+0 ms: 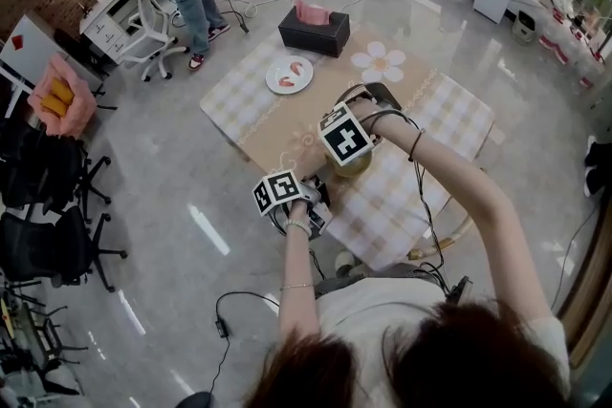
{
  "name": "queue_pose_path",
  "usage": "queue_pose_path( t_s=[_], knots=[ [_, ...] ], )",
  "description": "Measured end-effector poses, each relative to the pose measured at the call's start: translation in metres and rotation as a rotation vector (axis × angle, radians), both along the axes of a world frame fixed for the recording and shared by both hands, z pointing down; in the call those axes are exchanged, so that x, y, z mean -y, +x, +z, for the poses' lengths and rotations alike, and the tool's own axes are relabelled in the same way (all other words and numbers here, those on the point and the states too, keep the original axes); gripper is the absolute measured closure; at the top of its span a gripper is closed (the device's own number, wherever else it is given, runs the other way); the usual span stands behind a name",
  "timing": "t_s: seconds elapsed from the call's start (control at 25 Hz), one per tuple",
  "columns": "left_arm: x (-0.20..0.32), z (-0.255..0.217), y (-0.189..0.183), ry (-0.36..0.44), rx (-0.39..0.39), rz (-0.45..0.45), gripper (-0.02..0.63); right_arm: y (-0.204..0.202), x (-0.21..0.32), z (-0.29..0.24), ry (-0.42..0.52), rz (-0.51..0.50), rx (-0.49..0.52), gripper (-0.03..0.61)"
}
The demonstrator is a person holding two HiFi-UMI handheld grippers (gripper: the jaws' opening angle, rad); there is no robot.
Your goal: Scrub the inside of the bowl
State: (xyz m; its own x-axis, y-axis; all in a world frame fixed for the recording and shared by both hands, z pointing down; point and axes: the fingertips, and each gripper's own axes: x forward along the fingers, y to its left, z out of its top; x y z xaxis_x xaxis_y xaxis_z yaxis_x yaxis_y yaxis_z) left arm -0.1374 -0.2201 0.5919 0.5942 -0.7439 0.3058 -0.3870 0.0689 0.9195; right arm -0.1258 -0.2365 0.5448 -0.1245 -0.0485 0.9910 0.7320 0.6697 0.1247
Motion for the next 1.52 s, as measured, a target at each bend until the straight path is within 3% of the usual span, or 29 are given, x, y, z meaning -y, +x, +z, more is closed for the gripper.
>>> queue_pose_path(
  t_s=[1.52],
  knots=[
    [0.0,0.002,0.002,-0.007,-0.017,0.01,0.561,0.026,0.029,0.013,0.087,0.04,-0.131,0.5]
  ],
)
